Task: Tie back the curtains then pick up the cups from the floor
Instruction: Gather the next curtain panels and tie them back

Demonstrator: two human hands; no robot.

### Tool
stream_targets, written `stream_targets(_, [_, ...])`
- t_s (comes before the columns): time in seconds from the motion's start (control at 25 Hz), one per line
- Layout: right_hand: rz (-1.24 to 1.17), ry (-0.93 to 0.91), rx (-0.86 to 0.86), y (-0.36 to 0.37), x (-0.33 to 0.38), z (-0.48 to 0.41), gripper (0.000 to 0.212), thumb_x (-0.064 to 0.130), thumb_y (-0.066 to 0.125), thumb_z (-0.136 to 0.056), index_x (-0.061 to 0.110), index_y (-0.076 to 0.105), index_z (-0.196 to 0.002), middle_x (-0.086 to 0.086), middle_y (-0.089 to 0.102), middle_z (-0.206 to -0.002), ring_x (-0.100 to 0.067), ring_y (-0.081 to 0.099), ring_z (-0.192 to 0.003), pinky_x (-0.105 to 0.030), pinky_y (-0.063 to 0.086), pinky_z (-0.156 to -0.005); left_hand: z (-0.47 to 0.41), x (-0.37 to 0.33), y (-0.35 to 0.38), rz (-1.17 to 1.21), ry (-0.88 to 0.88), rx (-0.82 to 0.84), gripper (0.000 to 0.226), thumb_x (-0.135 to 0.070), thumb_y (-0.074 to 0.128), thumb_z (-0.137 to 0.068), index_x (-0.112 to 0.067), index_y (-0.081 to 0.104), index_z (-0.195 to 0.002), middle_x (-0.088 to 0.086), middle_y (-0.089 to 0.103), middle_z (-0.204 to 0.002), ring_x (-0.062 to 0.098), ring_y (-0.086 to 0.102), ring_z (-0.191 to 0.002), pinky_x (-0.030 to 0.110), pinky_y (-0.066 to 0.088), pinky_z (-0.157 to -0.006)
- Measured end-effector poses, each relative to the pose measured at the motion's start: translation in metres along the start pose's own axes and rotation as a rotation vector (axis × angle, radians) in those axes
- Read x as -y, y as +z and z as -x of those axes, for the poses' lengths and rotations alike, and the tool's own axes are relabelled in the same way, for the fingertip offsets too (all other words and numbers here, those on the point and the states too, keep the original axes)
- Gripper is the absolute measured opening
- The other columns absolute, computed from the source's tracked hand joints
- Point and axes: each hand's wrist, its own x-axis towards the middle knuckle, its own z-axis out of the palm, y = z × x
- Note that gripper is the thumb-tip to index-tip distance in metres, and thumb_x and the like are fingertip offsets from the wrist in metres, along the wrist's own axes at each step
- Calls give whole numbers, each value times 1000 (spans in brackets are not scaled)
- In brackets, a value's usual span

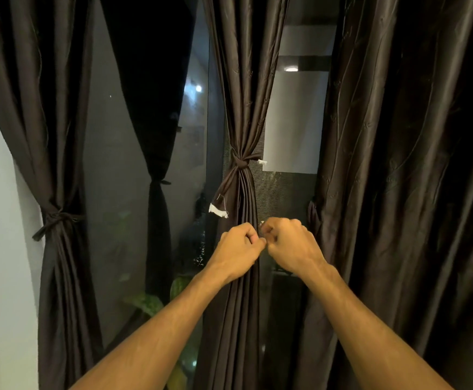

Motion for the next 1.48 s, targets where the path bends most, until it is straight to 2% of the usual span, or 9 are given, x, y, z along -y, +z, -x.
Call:
stream_targets(0.32, [25, 92, -85, -13, -37, 38, 22, 18, 51, -90, 24, 68, -103, 1, 72, -94, -23, 68, -90, -43, 56, -80, -14, -31, 34, 75, 52, 53, 17, -20, 53, -89, -26, 53, -104, -4, 65, -72, 7, 56, -64, 31, 48, -64])
stream_targets(0.52, [57, 240, -148, -31, -74, 71, 22, 18, 52, -88, 23, 68, -102, 4, 72, -94, -21, 68, -87, -41, 57, -80, -37, -52, 58, 125, -9, 121, 52, -37, 50, -95, -31, 27, -140, 3, 56, -126, 26, 59, -105, 41, 48, -86])
stream_targets(0.68, [81, 321, -188, -51, -105, 80, 25, 18, 52, -91, 21, 69, -109, 6, 72, -89, -14, 68, -79, -34, 57, -76, -49, -68, 69, 167, -57, 96, 65, -36, 55, -93, -32, 17, -146, 7, 51, -130, 26, 60, -99, 47, 50, -91])
stream_targets(0.8, [28, 342, -192, -60, -121, 74, 28, 23, 55, -92, 21, 65, -119, 15, 67, -83, -5, 64, -74, -30, 55, -76, -53, -75, 75, 141, -70, 74, 63, -31, 57, -93, -31, 20, -144, 12, 48, -132, 18, 60, -83, 40, 51, -80])
stream_targets(0.96, [-101, 353, -82, -61, -133, 61, 64, 51, 64, -86, 27, 43, -142, 6, 64, -124, -15, 63, -109, -37, 53, -94, -54, -90, 86, 122, -122, -2, 57, -24, 58, -92, -32, 27, -139, 15, 45, -135, 16, 57, -85, 38, 51, -78])
stream_targets(1.08, [-229, 292, -12, -57, -136, 54, 90, 62, 62, -83, 30, 18, -154, -2, 50, -146, -22, 54, -128, -43, 48, -103, -52, -101, 98, 93, -152, -8, 58, -20, 57, -91, -30, 31, -142, 13, 45, -139, 21, 52, -112, 37, 46, -83])
stream_targets(1.2, [-276, 235, -52, -49, -134, 49, 82, 49, 55, -93, 32, 3, -155, -8, 58, -135, -25, 60, -117, -45, 51, -98, -45, -111, 110, 71, -140, -38, 44, -28, 51, -83, -34, 48, -126, 1, 61, -120, 22, 57, -110, 43, 50, -91])
stream_targets(1.36, [-187, 206, -168, -47, -128, 44, 67, 13, 42, -98, 25, 11, -157, -9, 66, -108, -27, 64, -96, -35, 51, -79, -40, -114, 113, 45, -184, -96, 52, -47, 35, -78, -42, 50, -127, -3, 63, -116, 26, 60, -103, 50, 50, -90])
stream_targets(1.48, [-127, 193, -170, -39, -118, 45, 85, 5, 48, -93, 21, -6, -157, -11, 61, -125, -27, 65, -98, -39, 52, -80, -33, -116, 111, -84, -162, -133, 40, -39, 38, -86, -39, 53, -122, 5, 65, -106, 29, 59, -98, 47, 50, -86])
